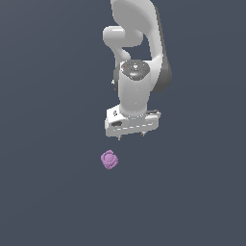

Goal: Pick up the object and move it to a goal position.

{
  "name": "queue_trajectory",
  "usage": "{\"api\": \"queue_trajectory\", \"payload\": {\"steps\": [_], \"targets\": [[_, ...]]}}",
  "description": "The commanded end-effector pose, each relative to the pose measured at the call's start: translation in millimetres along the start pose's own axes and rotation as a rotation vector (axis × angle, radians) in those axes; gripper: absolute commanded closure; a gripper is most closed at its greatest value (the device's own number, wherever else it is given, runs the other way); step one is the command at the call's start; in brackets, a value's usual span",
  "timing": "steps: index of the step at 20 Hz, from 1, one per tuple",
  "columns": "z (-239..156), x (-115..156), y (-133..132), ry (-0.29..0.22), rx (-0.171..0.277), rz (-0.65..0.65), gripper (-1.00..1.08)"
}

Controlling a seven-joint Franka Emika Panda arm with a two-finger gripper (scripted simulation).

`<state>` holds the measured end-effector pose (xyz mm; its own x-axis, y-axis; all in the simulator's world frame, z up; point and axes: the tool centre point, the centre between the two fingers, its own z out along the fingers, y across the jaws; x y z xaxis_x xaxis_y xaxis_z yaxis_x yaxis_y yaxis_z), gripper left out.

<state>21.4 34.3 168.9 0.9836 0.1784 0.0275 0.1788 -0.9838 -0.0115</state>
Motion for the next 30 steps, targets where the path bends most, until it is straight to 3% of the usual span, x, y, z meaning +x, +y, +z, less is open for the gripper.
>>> {"api": "queue_trajectory", "payload": {"steps": [1, 18, 30], "targets": [[6, 4, 8, -0.003, -0.002, -0.038, -0.92], [60, 26, 83, -0.024, -0.007, -0.374, -0.92], [78, 30, 107, -0.03, -0.005, -0.477, -0.92]]}}
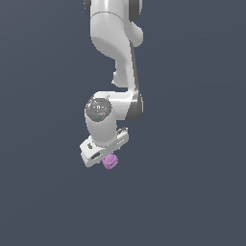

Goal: Pick up the object and move it to a goal position.

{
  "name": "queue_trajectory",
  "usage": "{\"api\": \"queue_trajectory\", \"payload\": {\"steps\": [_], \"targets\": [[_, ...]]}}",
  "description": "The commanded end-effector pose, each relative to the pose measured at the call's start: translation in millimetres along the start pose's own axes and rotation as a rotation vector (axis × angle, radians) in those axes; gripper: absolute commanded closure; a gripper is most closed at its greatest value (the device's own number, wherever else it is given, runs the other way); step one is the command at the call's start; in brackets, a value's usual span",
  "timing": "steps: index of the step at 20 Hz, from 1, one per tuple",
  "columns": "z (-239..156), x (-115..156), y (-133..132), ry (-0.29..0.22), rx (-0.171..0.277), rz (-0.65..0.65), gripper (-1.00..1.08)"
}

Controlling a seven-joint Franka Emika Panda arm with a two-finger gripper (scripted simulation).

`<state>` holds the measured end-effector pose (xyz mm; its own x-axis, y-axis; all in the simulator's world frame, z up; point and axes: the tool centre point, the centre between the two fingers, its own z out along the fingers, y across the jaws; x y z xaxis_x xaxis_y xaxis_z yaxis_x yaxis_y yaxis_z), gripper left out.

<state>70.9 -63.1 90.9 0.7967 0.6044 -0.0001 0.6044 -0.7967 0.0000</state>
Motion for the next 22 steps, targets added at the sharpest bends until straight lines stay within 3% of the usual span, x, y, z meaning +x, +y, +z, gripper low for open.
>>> {"api": "queue_trajectory", "payload": {"steps": [1, 21, 22], "targets": [[1, 0, 2, 0.0, 0.0, -0.009, -0.92], [51, 0, 2, 0.0, 0.0, -0.01, -0.92], [51, 0, 2, 0.0, 0.0, -0.01, 1.08]]}}
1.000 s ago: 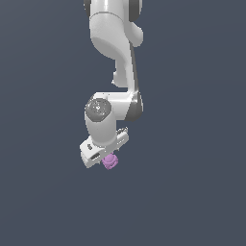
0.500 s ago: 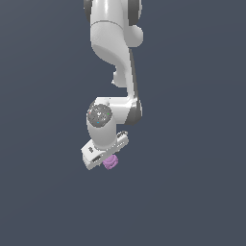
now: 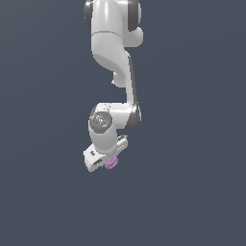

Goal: Pick up the object and move it to a goal position.

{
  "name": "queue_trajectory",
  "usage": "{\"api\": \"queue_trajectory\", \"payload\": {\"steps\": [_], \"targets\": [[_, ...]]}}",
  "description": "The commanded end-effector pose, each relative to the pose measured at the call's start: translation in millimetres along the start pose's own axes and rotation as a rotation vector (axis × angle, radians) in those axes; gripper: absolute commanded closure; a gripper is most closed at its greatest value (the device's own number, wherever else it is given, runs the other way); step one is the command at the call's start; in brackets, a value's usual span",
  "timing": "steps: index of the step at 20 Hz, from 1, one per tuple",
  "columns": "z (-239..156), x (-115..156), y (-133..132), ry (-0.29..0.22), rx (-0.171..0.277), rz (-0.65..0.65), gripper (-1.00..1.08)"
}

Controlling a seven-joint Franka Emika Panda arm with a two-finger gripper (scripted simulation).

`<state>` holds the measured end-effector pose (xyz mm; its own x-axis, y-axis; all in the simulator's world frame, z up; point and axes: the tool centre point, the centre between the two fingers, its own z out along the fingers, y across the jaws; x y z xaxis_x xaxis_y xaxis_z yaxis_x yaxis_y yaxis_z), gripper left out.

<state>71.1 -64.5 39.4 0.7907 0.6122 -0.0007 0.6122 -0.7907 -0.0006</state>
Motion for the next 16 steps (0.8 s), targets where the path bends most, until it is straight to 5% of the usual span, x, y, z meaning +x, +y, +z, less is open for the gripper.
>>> {"api": "queue_trajectory", "payload": {"steps": [1, 16], "targets": [[-0.2, 0.5, 0.3, 0.001, -0.001, 0.0, 1.08], [-9.6, 3.7, -4.4, 0.004, -0.004, 0.01, 1.08]]}}
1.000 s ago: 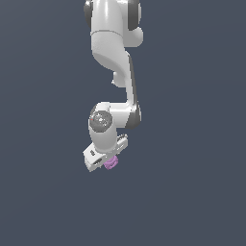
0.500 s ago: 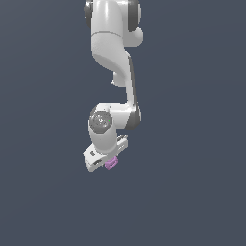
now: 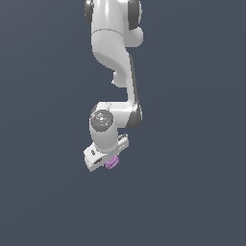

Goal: Pick up the object and move it to a goal position.

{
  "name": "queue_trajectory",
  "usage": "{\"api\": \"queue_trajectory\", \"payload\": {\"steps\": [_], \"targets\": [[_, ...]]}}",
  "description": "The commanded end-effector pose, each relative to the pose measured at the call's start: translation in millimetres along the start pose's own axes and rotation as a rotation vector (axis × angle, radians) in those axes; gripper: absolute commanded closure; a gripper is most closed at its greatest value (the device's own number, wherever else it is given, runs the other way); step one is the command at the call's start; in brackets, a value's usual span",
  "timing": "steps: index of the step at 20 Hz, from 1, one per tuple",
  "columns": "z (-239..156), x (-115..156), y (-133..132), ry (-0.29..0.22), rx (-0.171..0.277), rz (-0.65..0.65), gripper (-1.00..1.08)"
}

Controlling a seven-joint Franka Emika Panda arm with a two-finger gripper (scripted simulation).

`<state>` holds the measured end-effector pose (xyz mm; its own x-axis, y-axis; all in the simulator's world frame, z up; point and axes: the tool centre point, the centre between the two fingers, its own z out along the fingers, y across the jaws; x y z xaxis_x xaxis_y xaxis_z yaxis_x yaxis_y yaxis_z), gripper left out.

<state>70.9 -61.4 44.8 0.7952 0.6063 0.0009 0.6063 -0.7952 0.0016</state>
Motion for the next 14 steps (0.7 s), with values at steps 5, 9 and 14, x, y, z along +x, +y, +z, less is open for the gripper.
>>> {"api": "queue_trajectory", "payload": {"steps": [5, 9, 14], "targets": [[-28, 10, -13, 0.011, -0.012, 0.028, 1.08], [-57, 21, -28, 0.021, -0.024, 0.061, 1.08], [-107, 39, -52, 0.039, -0.045, 0.114, 1.08]]}}
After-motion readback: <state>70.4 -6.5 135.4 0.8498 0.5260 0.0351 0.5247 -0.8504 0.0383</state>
